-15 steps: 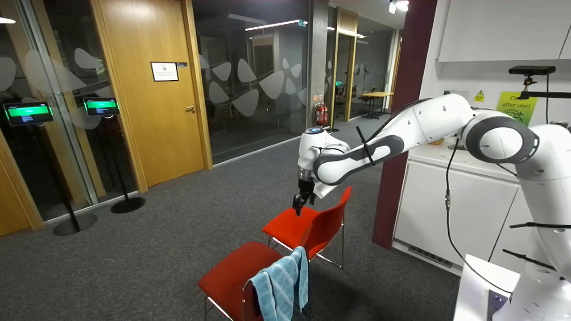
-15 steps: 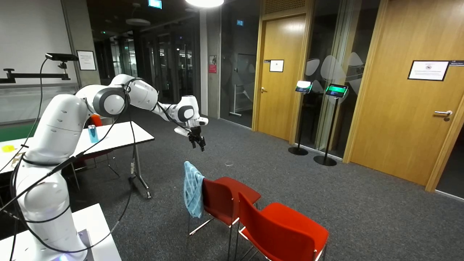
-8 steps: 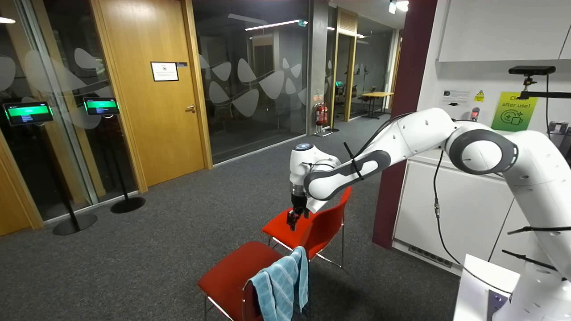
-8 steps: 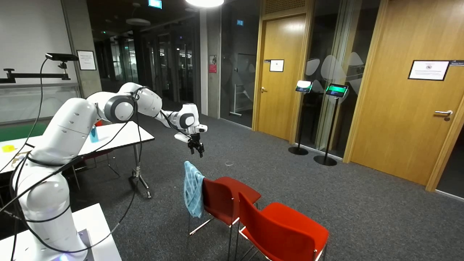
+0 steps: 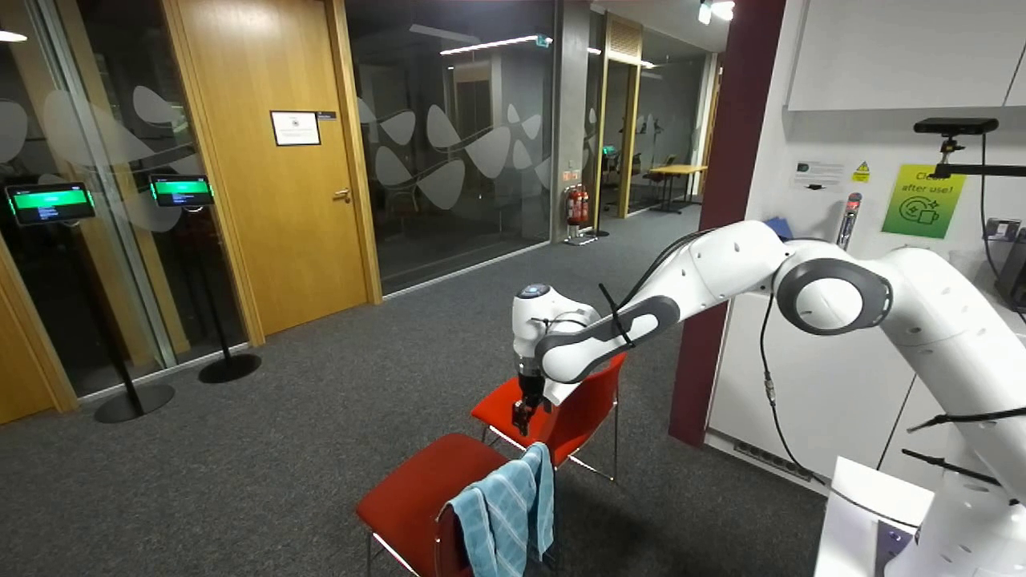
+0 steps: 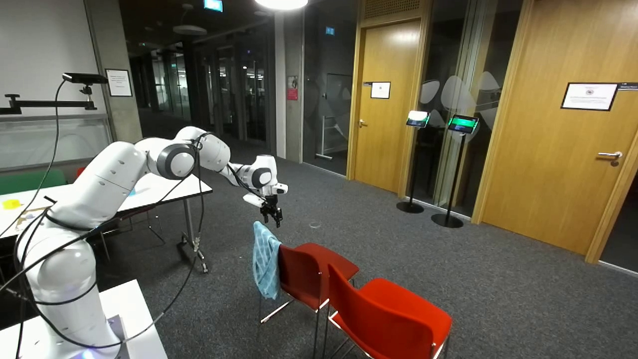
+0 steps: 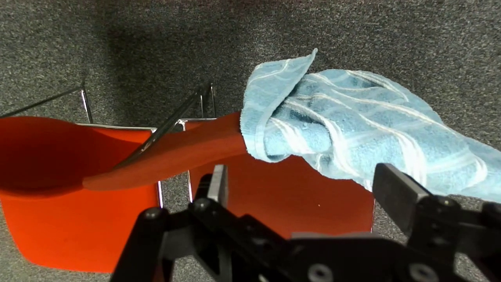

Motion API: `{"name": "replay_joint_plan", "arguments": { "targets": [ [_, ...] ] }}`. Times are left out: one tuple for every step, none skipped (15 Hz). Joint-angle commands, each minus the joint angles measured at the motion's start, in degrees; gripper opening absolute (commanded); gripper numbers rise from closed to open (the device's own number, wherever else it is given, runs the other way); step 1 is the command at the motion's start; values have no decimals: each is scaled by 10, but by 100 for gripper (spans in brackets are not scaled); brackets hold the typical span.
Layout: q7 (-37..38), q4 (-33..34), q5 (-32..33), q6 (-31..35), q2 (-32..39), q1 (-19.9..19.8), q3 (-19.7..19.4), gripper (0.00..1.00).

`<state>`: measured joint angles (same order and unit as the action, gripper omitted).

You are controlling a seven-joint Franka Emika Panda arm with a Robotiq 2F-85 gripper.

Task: Move the cloth

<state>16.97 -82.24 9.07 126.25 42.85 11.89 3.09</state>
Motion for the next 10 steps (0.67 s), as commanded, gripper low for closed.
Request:
{"name": "replay_joint_plan", "arguments": {
  "targets": [
    [-22,63,-20,-42,45,1,-7,100],
    [-22,74,-23,-48,55,0,-7,100],
    [-24,84,-25,-54,64,-1,-8,100],
    [-26,92,-30,-59,71,-4,-7,100],
    [-27,100,-33,-62,80,-6,-7,100],
    [-29,106,-36,-62,85,-7,-7,100],
    [-31,111,-38,-63,91,-8,-8,100],
    [-34,116,-41,-62,96,-10,-7,100],
    [-36,117,-43,-61,99,-13,-7,100],
    [-39,119,-46,-60,102,-14,-8,100]
  ]
}}
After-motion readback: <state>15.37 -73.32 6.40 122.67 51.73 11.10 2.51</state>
